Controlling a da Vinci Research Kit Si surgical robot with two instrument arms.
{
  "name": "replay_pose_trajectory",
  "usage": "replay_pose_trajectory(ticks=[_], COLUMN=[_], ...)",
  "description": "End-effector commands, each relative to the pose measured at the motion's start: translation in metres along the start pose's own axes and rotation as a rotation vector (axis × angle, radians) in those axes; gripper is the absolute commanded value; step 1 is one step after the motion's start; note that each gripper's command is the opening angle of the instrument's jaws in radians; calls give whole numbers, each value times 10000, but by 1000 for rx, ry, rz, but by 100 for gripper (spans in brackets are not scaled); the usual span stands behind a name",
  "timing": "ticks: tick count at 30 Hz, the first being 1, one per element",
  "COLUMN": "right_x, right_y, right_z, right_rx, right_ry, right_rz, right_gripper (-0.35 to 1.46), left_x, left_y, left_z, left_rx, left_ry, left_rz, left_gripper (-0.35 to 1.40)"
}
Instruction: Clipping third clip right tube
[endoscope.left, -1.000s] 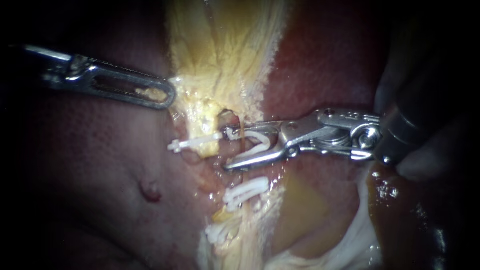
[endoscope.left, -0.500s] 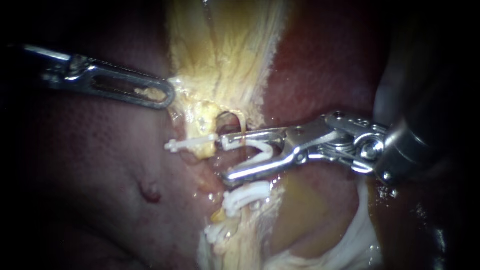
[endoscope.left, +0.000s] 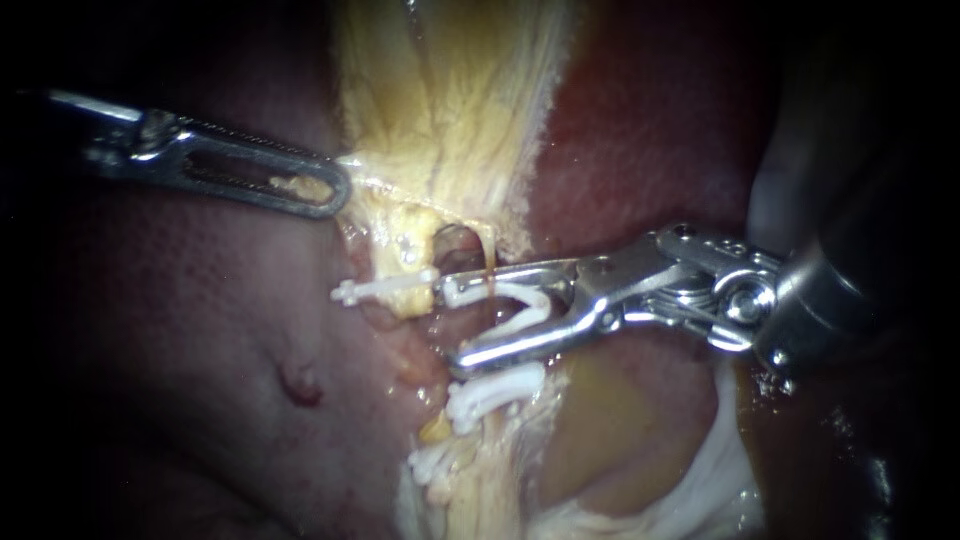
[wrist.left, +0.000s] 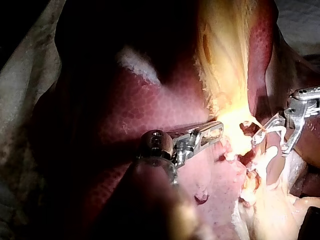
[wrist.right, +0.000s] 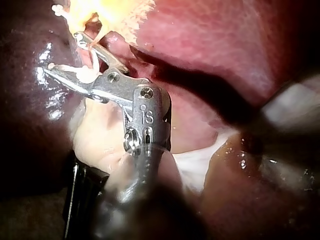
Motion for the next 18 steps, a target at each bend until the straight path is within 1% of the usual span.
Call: replay_pose_trajectory(ticks=[1,6,11,18], right_x=[0,-2,-4,-4], right_y=[0,3,4,6], right_z=[-1,-8,-16,-19], right_rx=[0,2,6,4], right_ry=[0,-2,-3,-3], right_rz=[0,0,0,0], right_gripper=[44,31,1,-29], left_x=[0,0,0,0], left_y=[0,0,1,1], left_z=[0,0,1,1], left_rx=[0,0,0,0], left_ry=[0,0,0,0], left_rz=[0,0,0,0], left_gripper=[-35,-35,-35,-35])
